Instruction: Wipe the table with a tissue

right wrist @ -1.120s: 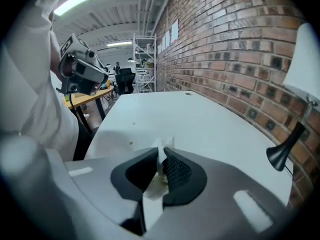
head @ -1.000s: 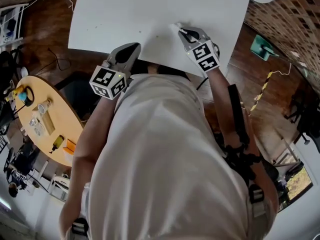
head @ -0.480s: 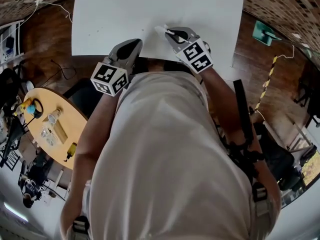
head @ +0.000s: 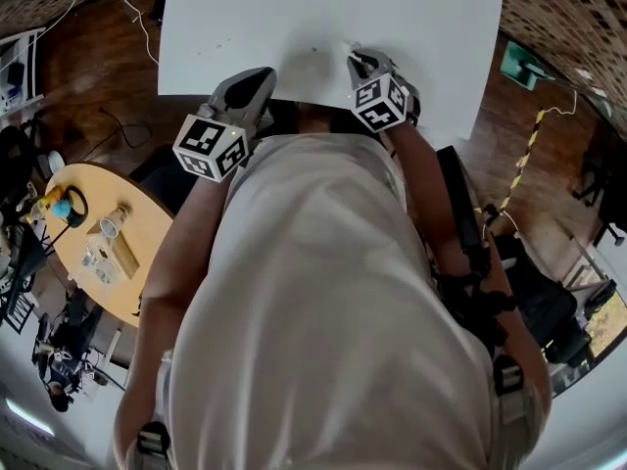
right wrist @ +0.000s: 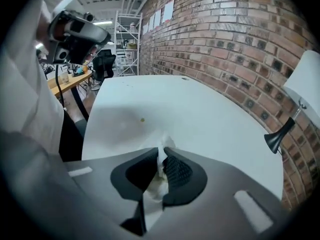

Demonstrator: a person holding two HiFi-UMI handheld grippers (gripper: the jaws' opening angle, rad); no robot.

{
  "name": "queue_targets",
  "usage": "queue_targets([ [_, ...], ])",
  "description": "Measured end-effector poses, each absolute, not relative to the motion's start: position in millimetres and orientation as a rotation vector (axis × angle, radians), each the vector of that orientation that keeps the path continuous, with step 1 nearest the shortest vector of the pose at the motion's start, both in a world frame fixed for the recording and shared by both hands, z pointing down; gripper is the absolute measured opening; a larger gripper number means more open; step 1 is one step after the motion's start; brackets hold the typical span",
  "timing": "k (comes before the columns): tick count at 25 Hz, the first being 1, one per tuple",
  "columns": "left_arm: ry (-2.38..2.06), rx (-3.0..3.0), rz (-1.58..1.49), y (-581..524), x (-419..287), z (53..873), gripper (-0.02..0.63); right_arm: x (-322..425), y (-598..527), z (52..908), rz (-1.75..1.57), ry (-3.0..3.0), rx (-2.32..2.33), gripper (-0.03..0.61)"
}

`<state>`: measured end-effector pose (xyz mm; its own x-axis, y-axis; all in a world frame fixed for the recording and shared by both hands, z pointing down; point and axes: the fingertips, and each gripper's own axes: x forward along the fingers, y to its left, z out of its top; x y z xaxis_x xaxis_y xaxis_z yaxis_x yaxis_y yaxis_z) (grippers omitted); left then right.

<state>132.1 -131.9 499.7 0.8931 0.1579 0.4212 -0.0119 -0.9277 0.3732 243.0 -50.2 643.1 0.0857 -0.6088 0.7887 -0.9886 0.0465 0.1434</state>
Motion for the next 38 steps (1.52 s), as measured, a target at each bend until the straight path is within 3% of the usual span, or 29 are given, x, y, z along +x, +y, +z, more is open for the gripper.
queue_targets([
  [10,0.239,2.679,0.632,-145.1,134.9,502.0,0.005,223.8,-24.3,645.6,0.558,-1.617,1.375,0.034],
  [20,0.325,2.674,0.645,-150.3,126.2,504.1,0.005,292.4,23.3,642.4,1.052,-1.248,2.052,0.034],
  [26,0.357,2.659,0.631,-169.3,111.0,504.5,0.005,232.1,-14.1,637.0,1.008,-1.32,1.95,0.034],
  [38,0.35,2.677,0.625,-187.8,95.2,505.2,0.005,252.3,-37.6,642.1,0.945,-1.234,1.996,0.034],
])
